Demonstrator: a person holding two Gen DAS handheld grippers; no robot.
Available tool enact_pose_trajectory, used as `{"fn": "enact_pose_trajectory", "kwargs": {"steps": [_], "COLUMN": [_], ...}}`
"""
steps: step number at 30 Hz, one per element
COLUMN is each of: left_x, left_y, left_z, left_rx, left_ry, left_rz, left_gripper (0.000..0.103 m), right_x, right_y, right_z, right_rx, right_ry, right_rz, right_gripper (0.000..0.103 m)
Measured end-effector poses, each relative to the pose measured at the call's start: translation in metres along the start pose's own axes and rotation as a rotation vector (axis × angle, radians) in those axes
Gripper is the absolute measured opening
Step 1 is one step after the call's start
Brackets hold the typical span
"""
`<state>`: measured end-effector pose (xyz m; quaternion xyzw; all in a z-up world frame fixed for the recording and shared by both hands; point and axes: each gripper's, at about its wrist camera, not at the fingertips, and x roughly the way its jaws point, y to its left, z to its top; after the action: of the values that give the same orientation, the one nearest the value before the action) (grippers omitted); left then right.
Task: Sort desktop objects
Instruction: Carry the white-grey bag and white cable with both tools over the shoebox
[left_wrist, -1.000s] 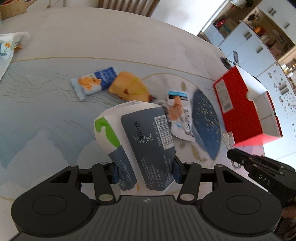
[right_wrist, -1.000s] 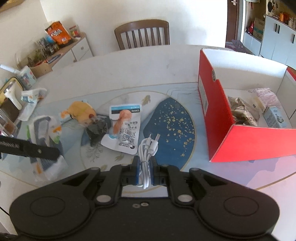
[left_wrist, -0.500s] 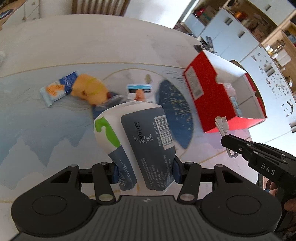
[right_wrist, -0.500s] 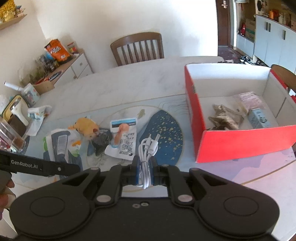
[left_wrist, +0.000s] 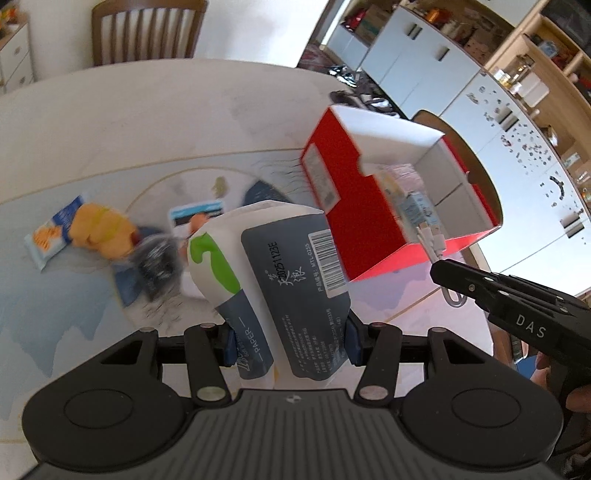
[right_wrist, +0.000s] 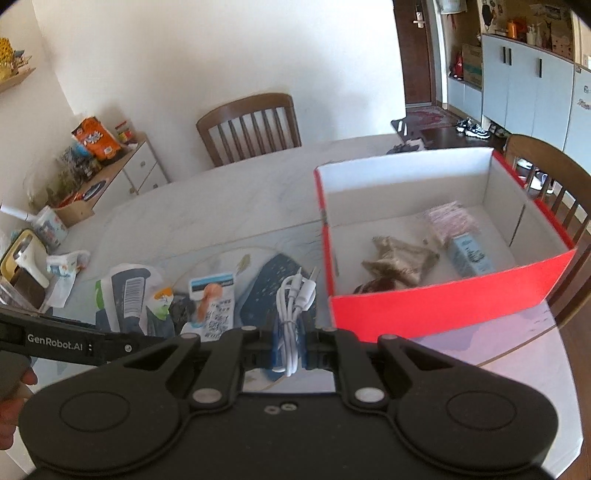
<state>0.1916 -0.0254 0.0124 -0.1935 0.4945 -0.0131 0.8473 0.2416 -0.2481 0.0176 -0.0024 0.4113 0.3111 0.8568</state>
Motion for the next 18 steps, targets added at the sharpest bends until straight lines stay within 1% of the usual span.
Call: {"fn": "enact_pose_trajectory", "kwargs": {"steps": [12,18], "left_x": [0.018,0.034], "left_y": [-0.068,-0.101], "left_z": [0.034,0.049], "left_rx": [0.095,0.127], "left_ry": [-0.017,-0.007], "left_rz": [-0.033,-0.037], "left_gripper": [0.051,0.051], "right_x": [-0.011,-0.013], "right_y": [-0.050,-0.079], "right_z": [0.021,0.031], "right_rx": [0.011,0.015], "right_ry": [-0.041,-0.043], "right_rz": [-0.019,-0.030], "right_gripper": [0.010,0.010]}}
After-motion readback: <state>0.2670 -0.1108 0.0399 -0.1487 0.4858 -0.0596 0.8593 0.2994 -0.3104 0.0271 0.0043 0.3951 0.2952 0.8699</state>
